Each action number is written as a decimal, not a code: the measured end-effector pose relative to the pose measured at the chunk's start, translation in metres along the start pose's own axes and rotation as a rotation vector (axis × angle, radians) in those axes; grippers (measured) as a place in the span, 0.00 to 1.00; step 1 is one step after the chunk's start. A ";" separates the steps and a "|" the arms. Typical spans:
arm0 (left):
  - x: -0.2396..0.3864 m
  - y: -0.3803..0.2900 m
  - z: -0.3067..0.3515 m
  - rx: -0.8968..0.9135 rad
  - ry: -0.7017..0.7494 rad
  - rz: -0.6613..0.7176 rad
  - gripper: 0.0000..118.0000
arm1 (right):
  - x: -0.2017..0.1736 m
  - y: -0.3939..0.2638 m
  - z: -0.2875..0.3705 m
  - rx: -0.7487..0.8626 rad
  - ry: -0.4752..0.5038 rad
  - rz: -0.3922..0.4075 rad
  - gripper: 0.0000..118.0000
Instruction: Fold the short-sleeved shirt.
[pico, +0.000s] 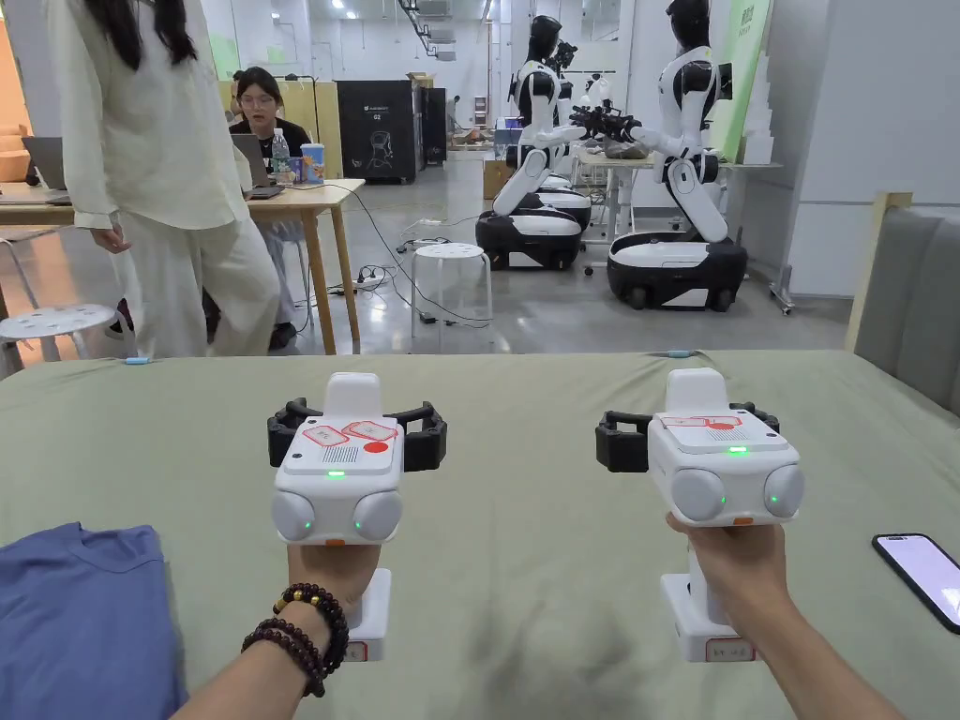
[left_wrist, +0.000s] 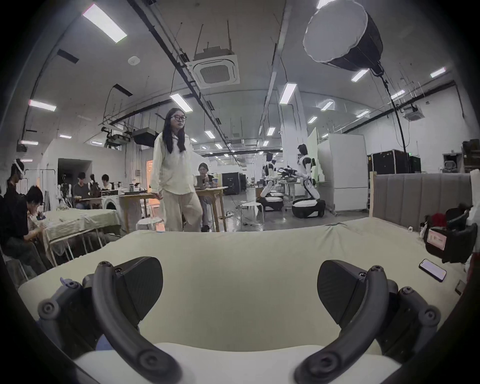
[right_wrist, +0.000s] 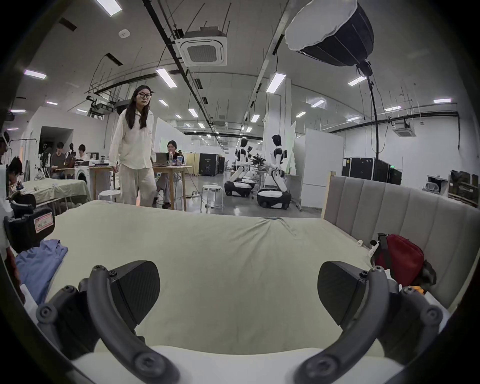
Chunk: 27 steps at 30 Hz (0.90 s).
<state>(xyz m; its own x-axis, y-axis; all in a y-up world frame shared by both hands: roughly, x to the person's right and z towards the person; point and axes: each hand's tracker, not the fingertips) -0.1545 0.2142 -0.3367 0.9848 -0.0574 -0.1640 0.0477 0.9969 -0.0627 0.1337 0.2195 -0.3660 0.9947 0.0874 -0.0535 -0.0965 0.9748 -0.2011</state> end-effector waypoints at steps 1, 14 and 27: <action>-0.002 0.000 -0.001 -0.007 -0.007 0.016 1.00 | 0.000 0.000 0.001 -0.003 0.002 0.001 1.00; -0.002 -0.002 0.000 -0.003 -0.017 0.015 1.00 | 0.000 -0.002 -0.003 -0.016 0.011 -0.007 1.00; -0.001 -0.008 -0.006 -0.014 -0.035 0.011 1.00 | 0.003 -0.005 -0.007 -0.018 0.004 -0.009 1.00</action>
<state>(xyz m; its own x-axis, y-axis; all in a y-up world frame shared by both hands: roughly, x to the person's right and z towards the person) -0.1571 0.2057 -0.3416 0.9905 -0.0444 -0.1303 0.0348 0.9966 -0.0751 0.1374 0.2133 -0.3723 0.9954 0.0779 -0.0554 -0.0883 0.9718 -0.2187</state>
